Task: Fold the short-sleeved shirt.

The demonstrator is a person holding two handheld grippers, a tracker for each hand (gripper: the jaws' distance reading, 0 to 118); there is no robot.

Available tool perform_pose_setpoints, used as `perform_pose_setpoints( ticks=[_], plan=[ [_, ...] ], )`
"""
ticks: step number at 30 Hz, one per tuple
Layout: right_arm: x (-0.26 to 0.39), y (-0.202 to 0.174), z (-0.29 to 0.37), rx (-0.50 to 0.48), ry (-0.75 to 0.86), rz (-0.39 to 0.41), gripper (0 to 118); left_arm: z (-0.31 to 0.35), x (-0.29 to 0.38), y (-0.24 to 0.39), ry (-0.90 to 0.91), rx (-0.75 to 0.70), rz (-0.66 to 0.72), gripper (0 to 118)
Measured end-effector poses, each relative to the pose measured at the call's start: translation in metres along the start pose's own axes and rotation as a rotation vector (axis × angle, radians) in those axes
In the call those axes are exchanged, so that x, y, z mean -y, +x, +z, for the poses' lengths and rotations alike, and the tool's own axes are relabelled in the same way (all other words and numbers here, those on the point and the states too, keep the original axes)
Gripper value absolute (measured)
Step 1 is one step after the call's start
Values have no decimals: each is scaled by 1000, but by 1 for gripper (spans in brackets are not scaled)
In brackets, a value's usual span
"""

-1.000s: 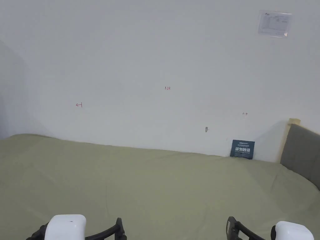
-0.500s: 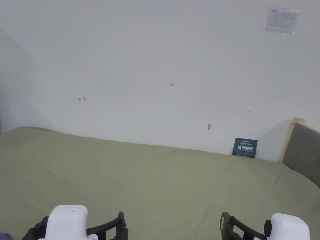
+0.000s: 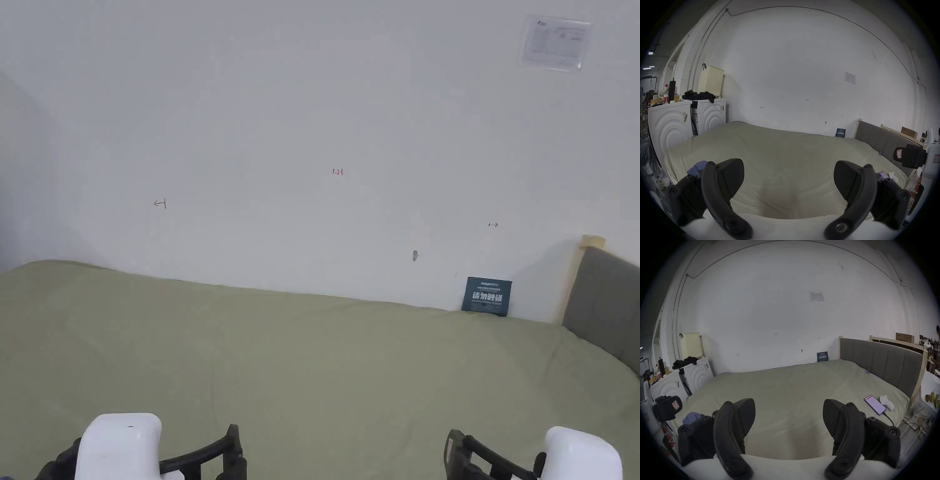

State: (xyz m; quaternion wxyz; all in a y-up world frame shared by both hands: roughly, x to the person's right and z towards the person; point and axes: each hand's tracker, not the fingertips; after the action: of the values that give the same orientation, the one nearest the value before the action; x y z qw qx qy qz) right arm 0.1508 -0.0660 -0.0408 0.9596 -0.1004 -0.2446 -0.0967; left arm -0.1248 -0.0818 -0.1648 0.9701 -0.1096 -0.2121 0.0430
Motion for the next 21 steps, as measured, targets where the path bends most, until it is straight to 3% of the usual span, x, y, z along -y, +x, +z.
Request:
perform_pose_setpoints(
  ticks=[6,16,19,21],
  plan=[
    [-6,-11,2,21,10,72,91,-2,-1,1,-8,-8,-6,113],
    [-11,-12,-6,15,-8,49,91,-12,-5,-1,-21,-20,-2,113],
    [-11,-16,-12,139,33,101,91,-15,-4,-3,-25,-24,-9,113],
    [-12,-12,-19,108,-5,96,91,-18,-4,-3,-31,-22,-4,113]
  ],
)
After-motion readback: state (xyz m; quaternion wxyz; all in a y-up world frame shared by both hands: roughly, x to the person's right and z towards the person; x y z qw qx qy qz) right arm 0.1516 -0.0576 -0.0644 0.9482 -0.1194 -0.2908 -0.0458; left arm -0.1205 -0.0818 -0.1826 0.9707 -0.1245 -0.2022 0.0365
